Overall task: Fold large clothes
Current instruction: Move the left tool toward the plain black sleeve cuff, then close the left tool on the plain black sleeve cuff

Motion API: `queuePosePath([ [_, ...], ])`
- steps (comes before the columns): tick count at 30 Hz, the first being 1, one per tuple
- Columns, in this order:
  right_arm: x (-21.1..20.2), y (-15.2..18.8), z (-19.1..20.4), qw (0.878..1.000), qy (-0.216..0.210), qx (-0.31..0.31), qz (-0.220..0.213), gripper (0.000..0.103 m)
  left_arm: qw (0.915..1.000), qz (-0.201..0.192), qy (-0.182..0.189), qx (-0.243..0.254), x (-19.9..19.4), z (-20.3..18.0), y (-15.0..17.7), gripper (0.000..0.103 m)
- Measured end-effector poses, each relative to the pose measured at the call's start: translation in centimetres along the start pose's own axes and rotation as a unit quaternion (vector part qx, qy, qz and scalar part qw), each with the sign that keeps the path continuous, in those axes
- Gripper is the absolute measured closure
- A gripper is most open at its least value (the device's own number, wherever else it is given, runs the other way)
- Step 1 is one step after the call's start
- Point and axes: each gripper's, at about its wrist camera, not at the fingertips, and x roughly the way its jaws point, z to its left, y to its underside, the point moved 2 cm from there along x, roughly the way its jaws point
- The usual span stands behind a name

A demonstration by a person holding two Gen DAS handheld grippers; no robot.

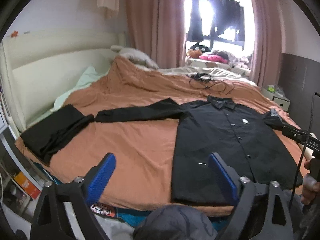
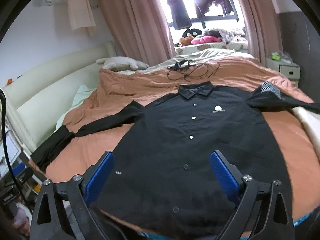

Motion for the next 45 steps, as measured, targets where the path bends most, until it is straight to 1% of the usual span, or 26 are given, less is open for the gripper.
queuePosePath([
  [4,3.4,-1.1,-0.3,1.0,0.003,0.023,0.005,0.009,0.9997,0.018,-0.014,-0.002,3.3,1.1,-1.1,0.018],
  [6,5.3,-1.8,-0.5,0.999,0.023,0.033,0.007,0.008,0.9996,0.023,-0.018,-0.003,4.7,1.6,-1.5,0.018],
  [8,7.4,-2.4,-0.5,0.998,0.057,0.037,0.014,0.008,0.9995,0.025,-0.016,-0.006,6.1,2.1,-2.1,0.018],
  [9,8.7,-2.7,-0.6,0.997,0.062,0.042,0.022,0.008,0.9995,0.024,-0.021,-0.005,6.8,2.4,-2.5,0.018],
  [10,9.5,-3.0,-0.6,0.997,0.058,0.047,0.026,0.008,0.9993,0.027,-0.027,-0.003,7.5,2.7,-2.8,0.018],
  [11,10.4,-3.3,-0.7,0.997,0.045,0.057,0.031,0.008,0.999,0.031,-0.032,-0.003,8.3,3.0,-3.2,0.018],
  [13,12.0,-4.1,-0.8,0.996,0.017,0.077,0.037,0.008,0.9987,0.04,-0.032,-0.009,9.8,3.7,-3.9,0.018],
  [14,12.7,-4.4,-0.8,0.996,0.013,0.079,0.036,0.008,0.9986,0.042,-0.03,-0.014,10.5,4.2,-4.3,0.018],
  [17,15.1,-5.4,-0.6,0.996,0.028,0.076,0.042,0.008,0.998,0.049,-0.026,-0.031,12.9,5.8,-5.5,0.018],
  [21,18.1,-6.2,-0.8,0.995,0.019,0.087,0.054,0.009,0.997,0.056,-0.028,-0.045,15.9,7.4,-6.9,0.018],
  [25,21.2,-6.9,-0.7,0.993,0.007,0.089,0.072,0.024,0.9951,0.068,-0.025,-0.066,19.4,8.8,-8.1,0.018],
  [26,22.0,-7.1,-0.6,0.993,0.005,0.089,0.076,0.026,0.9943,0.072,-0.024,-0.075,20.4,9.3,-8.5,0.021],
  [27,22.7,-7.2,-0.6,0.993,0.008,0.088,0.079,0.027,0.9933,0.076,-0.022,-0.084,21.4,9.8,-8.7,0.026],
  [28,23.7,-7.4,-0.6,0.992,0.01,0.088,0.085,0.028,0.9921,0.082,-0.019,-0.094,22.5,10.3,-9.0,0.03],
  [29,24.3,-7.5,-0.5,0.992,0.007,0.089,0.089,0.029,0.9905,0.09,-0.019,-0.103,23.5,10.9,-9.1,0.035],
  [30,25.1,-7.6,-0.4,0.991,0.001,0.091,0.095,0.031,0.9876,0.103,-0.016,-0.118,24.9,11.6,-9.2,0.038],
  [31,25.8,-7.6,-0.4,0.99,-0.001,0.094,0.102,0.035,0.9855,0.11,-0.014,-0.128,25.7,12.1,-9.2,0.039],
  [32,26.9,-7.7,-0.4,0.989,0.001,0.095,0.112,0.036,0.9831,0.117,-0.013,-0.14,26.6,12.6,-9.2,0.042],
  [34,28.1,-7.7,-0.3,0.988,-0.003,0.098,0.121,0.041,0.9765,0.133,-0.007,-0.17,28.8,13.9,-9.2,0.047],
  [35,28.8,-7.8,-0.3,0.987,-0.011,0.103,0.126,0.043,0.9739,0.139,-0.008,-0.18,29.6,14.4,-9.2,0.051],
  [37,30.0,-8.0,-0.2,0.985,-0.023,0.108,0.133,0.051,0.9669,0.154,-0.007,-0.203,31.5,15.4,-9.1,0.052],
  [41,32.1,-8.4,-0.1,0.983,-0.035,0.116,0.137,0.056,0.9544,0.179,-0.022,-0.238,34.6,17.2,-8.7,0.052],
  [45,34.0,-8.6,0.1,0.98,-0.054,0.124,0.149,0.068,0.9384,0.204,-0.029,-0.277,37.6,18.8,-7.8,0.052],
])
